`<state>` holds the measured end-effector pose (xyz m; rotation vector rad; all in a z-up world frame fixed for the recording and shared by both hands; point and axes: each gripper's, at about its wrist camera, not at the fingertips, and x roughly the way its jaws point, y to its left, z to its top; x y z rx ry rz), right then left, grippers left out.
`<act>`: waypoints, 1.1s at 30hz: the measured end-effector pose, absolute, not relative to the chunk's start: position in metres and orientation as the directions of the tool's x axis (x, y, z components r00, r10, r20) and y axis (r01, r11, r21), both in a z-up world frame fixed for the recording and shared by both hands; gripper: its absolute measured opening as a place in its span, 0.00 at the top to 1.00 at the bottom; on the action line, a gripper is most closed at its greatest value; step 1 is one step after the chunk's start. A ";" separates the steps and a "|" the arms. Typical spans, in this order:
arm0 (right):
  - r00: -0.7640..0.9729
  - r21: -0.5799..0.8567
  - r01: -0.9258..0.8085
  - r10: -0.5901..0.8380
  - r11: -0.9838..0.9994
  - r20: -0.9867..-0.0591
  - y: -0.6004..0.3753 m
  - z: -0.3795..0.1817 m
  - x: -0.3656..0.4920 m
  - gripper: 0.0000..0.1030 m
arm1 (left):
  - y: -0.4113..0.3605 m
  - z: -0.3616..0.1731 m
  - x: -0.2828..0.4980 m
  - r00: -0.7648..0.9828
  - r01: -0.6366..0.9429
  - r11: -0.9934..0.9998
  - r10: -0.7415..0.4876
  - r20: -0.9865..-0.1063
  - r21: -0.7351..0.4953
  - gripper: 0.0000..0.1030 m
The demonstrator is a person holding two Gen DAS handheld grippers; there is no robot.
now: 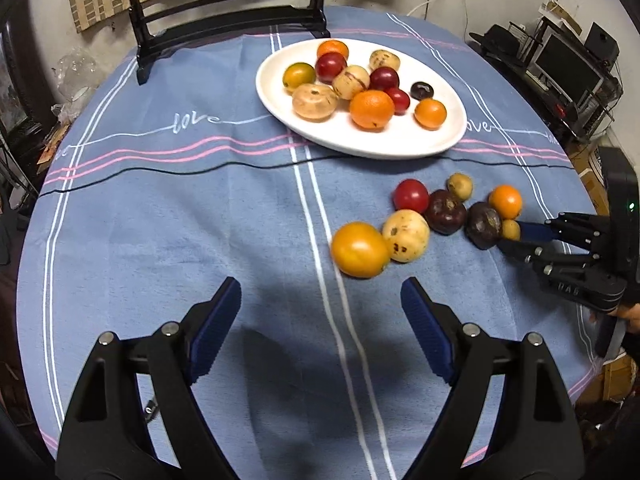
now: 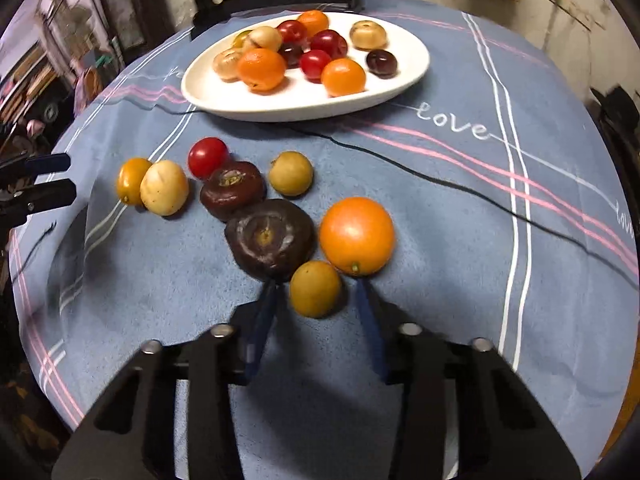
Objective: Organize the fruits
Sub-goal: 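Grasp a yellow-orange fruit with the left tool while the right tool grasps a small yellow fruit, then place the yellow-orange fruit on the plate with the left tool while the right tool places the small yellow fruit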
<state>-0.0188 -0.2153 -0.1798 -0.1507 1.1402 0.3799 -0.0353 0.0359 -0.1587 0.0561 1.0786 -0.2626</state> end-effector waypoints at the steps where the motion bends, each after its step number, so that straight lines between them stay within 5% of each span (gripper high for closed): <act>1: 0.359 0.089 -0.367 0.230 0.926 -0.905 -0.218 -0.178 -0.019 0.76 | 0.034 -0.160 -0.035 0.441 0.246 0.966 -0.189 -0.877 -0.085 0.19; 11: 0.335 0.256 -0.280 0.344 0.925 -0.877 -0.242 -0.163 -0.025 0.76 | 0.004 -0.184 -0.013 0.444 0.417 0.908 -0.248 -0.861 -0.046 0.20; 14: 0.328 0.263 -0.275 0.347 0.925 -0.878 -0.240 -0.163 -0.024 0.76 | 0.001 -0.194 -0.005 0.427 0.470 0.882 -0.255 -0.868 -0.027 0.28; 18: 0.319 0.266 -0.264 0.344 0.927 -0.883 -0.239 -0.166 -0.025 0.76 | 0.002 -0.190 0.001 0.395 0.532 0.842 -0.343 -0.852 -0.093 0.59; 33: 0.327 0.263 -0.290 0.353 0.920 -0.877 -0.230 -0.159 -0.028 0.76 | 0.030 -0.152 -0.006 0.448 0.451 0.884 -0.346 -0.824 -0.126 0.59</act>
